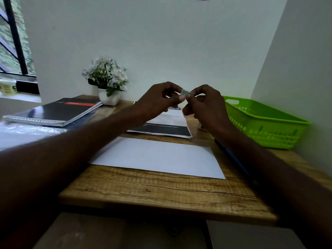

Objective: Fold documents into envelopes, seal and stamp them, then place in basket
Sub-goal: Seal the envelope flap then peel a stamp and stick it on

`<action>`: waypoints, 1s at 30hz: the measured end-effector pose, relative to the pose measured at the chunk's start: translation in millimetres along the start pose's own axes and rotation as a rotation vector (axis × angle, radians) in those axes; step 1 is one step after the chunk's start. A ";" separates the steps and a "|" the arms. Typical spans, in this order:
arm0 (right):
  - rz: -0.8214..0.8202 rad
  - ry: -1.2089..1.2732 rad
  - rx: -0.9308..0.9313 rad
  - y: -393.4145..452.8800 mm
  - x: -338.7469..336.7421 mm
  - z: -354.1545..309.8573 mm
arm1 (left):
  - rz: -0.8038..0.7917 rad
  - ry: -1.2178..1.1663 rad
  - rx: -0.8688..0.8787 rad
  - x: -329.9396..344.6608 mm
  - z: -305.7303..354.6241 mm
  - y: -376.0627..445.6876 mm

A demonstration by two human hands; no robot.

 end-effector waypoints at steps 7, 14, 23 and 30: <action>-0.057 0.003 0.012 -0.8 1.1 -3.0 | 0.090 -0.117 -0.003 3.4 2.8 -6.2; -0.026 -0.119 -0.021 -3.0 4.3 -3.3 | 0.115 0.160 0.090 0.2 6.7 -4.6; -0.015 -0.244 -0.068 -6.4 9.5 -3.1 | 0.240 0.695 0.213 6.1 12.9 -8.8; -0.011 -0.331 -0.082 -6.9 11.3 -3.0 | 0.277 0.773 0.231 8.2 11.0 -9.1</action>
Point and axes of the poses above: each hand's wrist, its own y-axis towards the middle knuckle, its own x-axis out of the palm, z = x × y, the point moved 1 cm from there along y, towards the middle knuckle, and after that the axes turned 7 degrees about -y, right-handed, at the moved point
